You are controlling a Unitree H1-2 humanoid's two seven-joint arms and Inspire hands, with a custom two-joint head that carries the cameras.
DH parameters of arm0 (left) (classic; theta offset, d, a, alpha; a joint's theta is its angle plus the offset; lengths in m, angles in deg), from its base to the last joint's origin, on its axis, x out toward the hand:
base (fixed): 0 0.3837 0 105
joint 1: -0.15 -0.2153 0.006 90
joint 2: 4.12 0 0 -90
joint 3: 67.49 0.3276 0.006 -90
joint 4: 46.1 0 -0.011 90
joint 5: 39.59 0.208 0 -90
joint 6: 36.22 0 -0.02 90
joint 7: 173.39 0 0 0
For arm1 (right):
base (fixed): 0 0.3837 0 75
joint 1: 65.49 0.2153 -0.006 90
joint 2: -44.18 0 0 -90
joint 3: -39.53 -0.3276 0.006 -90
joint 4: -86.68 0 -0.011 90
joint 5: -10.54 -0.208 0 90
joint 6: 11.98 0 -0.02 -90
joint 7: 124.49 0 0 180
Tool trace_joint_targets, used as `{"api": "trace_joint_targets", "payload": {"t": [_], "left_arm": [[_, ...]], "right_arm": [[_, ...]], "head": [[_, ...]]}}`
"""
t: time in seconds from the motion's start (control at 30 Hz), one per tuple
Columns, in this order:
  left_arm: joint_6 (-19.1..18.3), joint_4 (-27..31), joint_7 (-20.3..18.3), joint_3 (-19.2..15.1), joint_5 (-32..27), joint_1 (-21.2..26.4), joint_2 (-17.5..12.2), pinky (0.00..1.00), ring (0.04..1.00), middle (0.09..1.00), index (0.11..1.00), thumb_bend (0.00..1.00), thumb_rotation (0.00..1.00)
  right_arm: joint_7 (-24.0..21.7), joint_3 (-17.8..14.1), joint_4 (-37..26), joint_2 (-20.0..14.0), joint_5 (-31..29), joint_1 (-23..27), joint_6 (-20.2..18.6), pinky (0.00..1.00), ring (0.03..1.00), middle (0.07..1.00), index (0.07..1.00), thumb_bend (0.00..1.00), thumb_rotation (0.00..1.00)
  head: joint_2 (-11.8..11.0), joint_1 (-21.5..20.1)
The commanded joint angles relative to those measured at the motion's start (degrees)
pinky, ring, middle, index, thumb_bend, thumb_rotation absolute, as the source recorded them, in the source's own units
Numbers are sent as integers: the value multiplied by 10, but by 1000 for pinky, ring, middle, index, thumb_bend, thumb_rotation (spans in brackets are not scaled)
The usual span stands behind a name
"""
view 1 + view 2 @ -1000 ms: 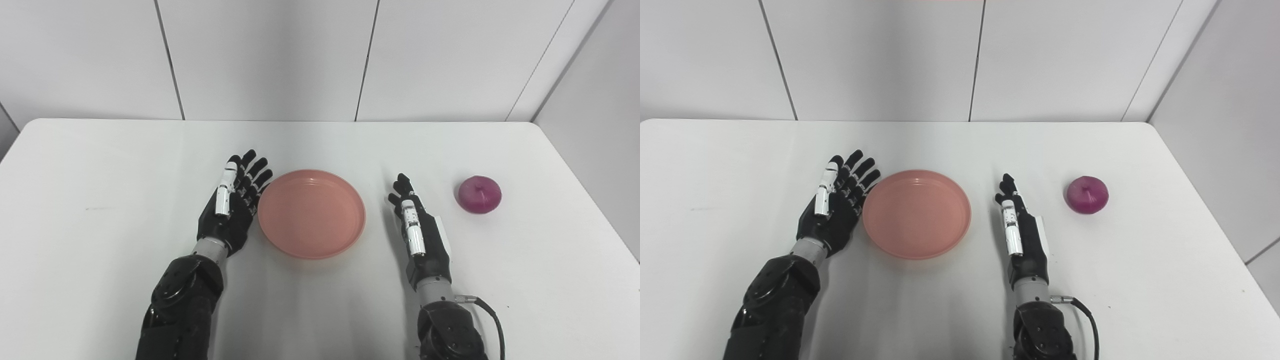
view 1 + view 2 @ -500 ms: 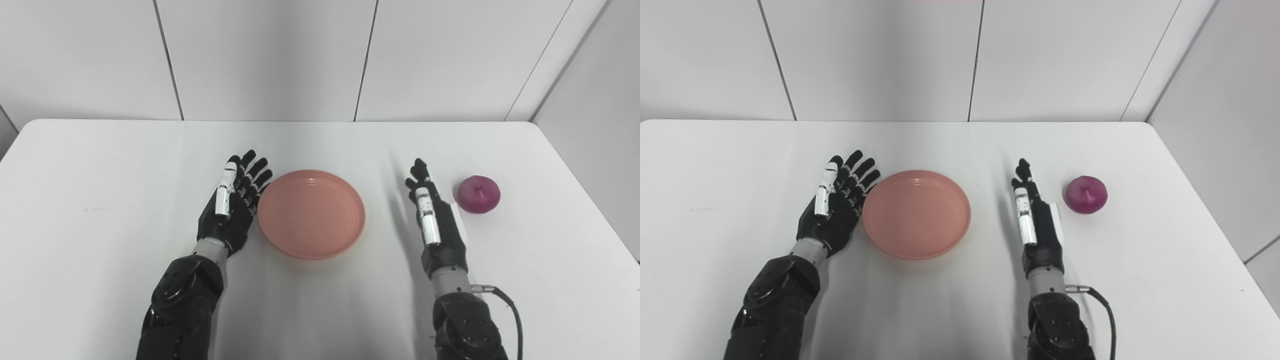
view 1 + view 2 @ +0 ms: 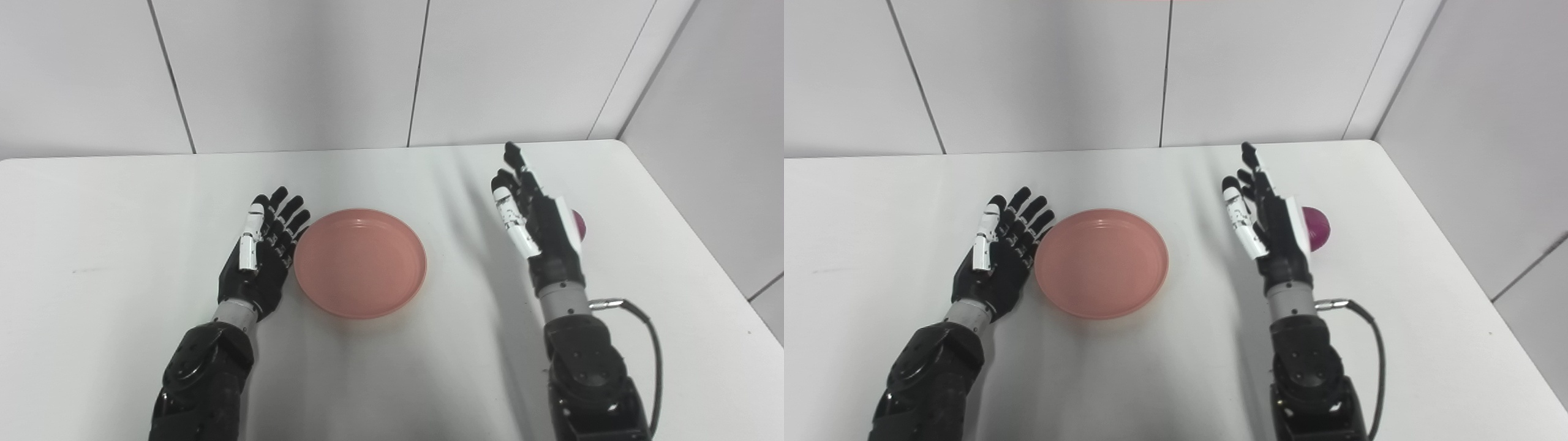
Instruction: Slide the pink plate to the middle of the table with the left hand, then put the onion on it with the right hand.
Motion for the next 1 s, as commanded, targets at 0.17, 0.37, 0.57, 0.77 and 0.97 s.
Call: {"api": "trace_joint_targets", "payload": {"t": [0.17, 0.37, 0.57, 0.77, 0.97], "left_arm": [[-1, -34, -11, -5, 2, -9, -6, 946, 952, 954, 950, 401, 1000], [-3, -37, -13, -10, 4, -9, -4, 942, 950, 951, 947, 398, 1000], [-5, -39, -12, -15, 4, -8, -3, 946, 950, 949, 946, 399, 1000], [-8, -36, -11, -16, 5, -9, -5, 946, 947, 946, 943, 398, 1000], [-8, -38, -15, -20, 3, -9, -8, 943, 944, 944, 941, 396, 1000]], "right_arm": [[-13, -5, -23, -60, 79, 35, 4, 816, 871, 895, 925, 704, 692], [-31, -13, -28, -104, 122, 49, -5, 810, 876, 896, 933, 796, 540], [-49, -18, -30, -140, 200, 62, -14, 759, 858, 891, 932, 848, 419], [-75, -45, -24, -150, 236, 63, -24, 769, 877, 912, 946, 934, 399], [-86, -61, 6, -170, 253, 56, -23, 737, 865, 918, 962, 980, 413]], "head": [[-3, -6], [-7, -16], [-9, -20], [-11, -29], [-13, -36]]}}
